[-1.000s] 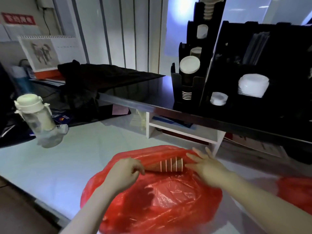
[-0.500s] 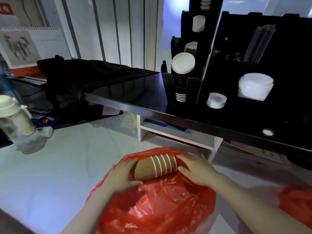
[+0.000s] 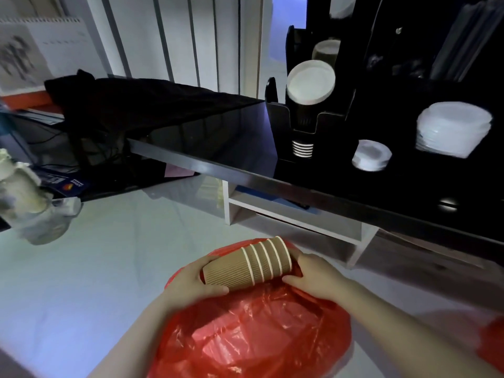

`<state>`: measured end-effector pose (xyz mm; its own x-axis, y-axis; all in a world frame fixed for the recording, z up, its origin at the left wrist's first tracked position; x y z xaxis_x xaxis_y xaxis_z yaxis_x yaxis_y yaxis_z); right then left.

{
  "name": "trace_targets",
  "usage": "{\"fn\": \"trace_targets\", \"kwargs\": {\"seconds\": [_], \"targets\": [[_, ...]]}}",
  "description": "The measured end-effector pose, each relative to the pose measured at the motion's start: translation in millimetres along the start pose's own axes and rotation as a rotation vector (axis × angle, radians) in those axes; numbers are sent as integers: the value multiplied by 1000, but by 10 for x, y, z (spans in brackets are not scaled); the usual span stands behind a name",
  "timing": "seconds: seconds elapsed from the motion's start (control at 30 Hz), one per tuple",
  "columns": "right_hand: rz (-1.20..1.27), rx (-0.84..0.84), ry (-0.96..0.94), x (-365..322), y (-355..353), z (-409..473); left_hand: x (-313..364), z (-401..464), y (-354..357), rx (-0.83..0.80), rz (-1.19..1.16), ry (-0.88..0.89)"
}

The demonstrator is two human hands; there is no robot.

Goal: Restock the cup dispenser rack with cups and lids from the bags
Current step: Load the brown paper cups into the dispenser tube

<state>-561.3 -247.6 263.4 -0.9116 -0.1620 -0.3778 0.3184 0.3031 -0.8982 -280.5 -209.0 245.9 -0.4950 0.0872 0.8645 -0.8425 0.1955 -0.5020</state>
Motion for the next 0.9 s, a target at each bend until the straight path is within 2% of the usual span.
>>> {"fn": "trace_targets", "kwargs": {"seconds": [0.1,0.23,0.5,0.7,0.9], "targets": [[121,110,-20,-49,-123,-88,110,-42,-101,16,-67,47],[180,254,-40,-181,-318,-239,333,-104,-226,55,-45,108],[328,291,-183,-588,-750,-663,897,-423,-581,147,-47,257],[445,363,-288,-953,-1226,-927,1269,-582,-845,260,-323,348],[476,485,-382,-1184,-1758,-1144,1763,-594,-1049,415,-399,493]]}}
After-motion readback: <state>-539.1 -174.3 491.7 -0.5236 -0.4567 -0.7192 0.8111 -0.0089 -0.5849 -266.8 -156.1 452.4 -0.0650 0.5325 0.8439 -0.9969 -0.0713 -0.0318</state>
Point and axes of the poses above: each hand's wrist, its own z-axis towards the middle knuckle, its own y-axis out of the palm, x = y × z, the point moved 4 cm from there along z, towards the middle knuckle, and after that the axes turned 7 degrees about y, right-handed, at the moved point
